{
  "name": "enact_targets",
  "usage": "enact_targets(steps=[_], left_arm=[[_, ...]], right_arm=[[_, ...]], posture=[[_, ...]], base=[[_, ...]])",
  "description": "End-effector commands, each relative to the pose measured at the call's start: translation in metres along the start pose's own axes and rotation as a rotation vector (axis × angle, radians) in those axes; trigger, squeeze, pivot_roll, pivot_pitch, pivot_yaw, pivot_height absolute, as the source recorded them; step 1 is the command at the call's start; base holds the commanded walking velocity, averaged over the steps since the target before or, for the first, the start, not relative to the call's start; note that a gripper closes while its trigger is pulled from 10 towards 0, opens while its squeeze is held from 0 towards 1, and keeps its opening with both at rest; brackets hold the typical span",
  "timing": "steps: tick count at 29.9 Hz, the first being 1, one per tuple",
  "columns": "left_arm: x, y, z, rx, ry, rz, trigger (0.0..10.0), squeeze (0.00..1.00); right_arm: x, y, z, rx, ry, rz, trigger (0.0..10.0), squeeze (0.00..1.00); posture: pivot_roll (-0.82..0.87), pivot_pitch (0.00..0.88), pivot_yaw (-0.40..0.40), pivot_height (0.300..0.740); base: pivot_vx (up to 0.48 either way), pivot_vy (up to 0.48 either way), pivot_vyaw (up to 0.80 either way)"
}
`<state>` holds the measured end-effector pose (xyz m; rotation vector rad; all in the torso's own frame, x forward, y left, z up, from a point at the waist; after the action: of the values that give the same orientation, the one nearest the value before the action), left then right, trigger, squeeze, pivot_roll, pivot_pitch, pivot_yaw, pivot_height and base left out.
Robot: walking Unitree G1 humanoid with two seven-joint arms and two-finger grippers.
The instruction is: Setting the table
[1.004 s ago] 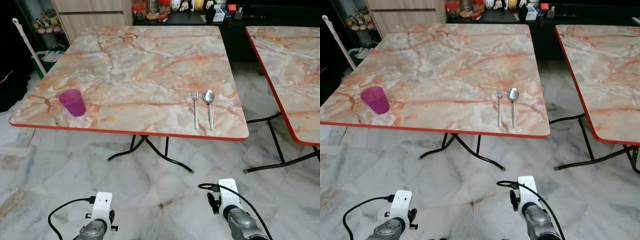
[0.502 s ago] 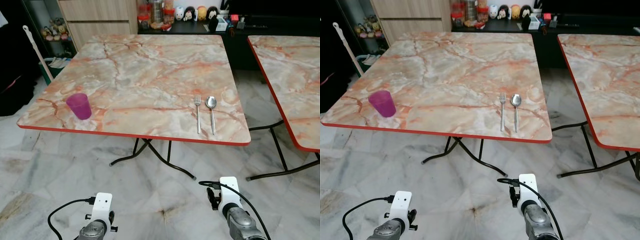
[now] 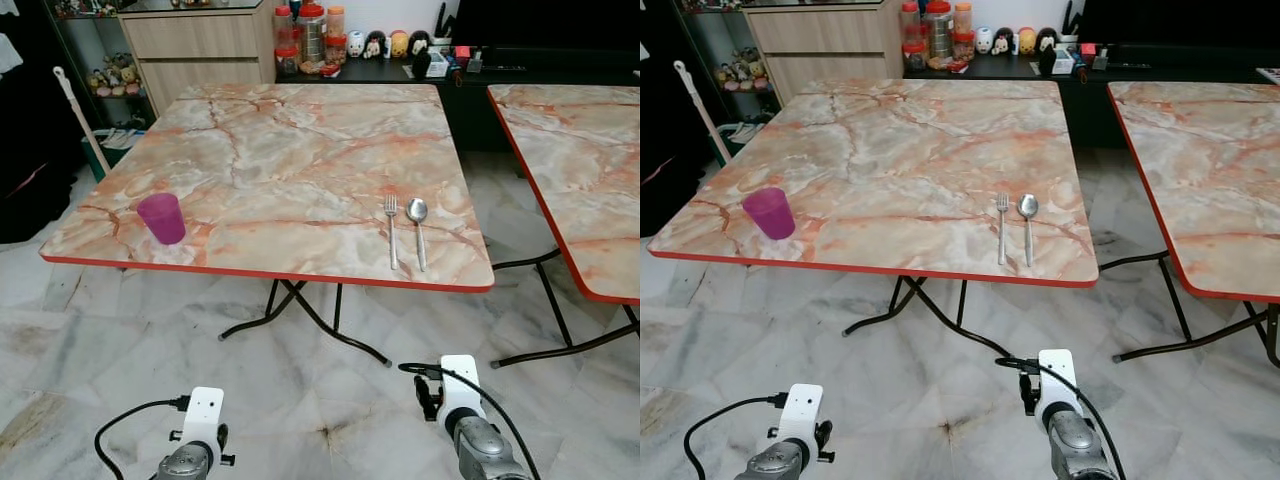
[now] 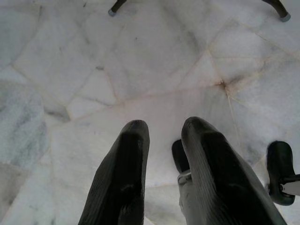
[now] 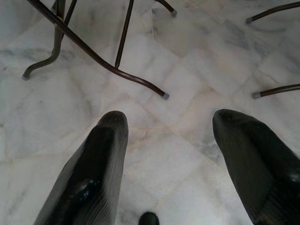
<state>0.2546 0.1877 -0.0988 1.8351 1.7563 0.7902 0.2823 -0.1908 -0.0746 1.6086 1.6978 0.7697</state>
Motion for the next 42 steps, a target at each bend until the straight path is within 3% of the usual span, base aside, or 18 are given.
enact_targets(steps=[1, 17, 29, 42], left_arm=[[0.006, -0.008, -0.001, 0.029, 0.018, -0.004, 10.0, 0.0], [0.005, -0.033, -0.01, 0.038, 0.013, -0.019, 10.0, 0.0], [0.005, -0.025, -0.008, 0.02, 0.016, -0.024, 10.0, 0.0], [0.007, -0.018, -0.006, 0.001, 0.027, -0.029, 10.0, 0.0]], right_arm=[[0.002, -0.003, -0.001, 0.005, -0.005, 0.021, 10.0, 0.0], [-0.002, -0.026, -0.011, 0.019, -0.01, 0.032, 10.0, 0.0], [-0.003, -0.015, -0.009, -0.023, -0.03, 0.015, 10.0, 0.0], [-0.008, 0.003, -0.009, -0.138, -0.089, 0.025, 10.0, 0.0]], posture=[[-0.07, 0.0, 0.051, 0.74], [-0.07, 0.016, 0.063, 0.74], [-0.06, 0.016, 0.061, 0.74], [-0.06, 0.028, 0.067, 0.74]], base=[[0.0, 0.0, 0.0], [0.0, 0.0, 0.0], [0.0, 0.0, 0.0], [0.0, 0.0, 0.0]])
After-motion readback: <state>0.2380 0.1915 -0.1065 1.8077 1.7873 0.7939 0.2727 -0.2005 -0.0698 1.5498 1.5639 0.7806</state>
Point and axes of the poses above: a point about 5 cm out from each wrist's last joint towards the gripper, its own z axis pointing out of the wrist towards the gripper, its own y axis along the axis of the wrist's last joint, x = y × z, the point moved 5 cm from there along z, pointing out of the wrist towards the gripper, and after that the axes turned 2 degrees about -z, right-handed, at the moved point
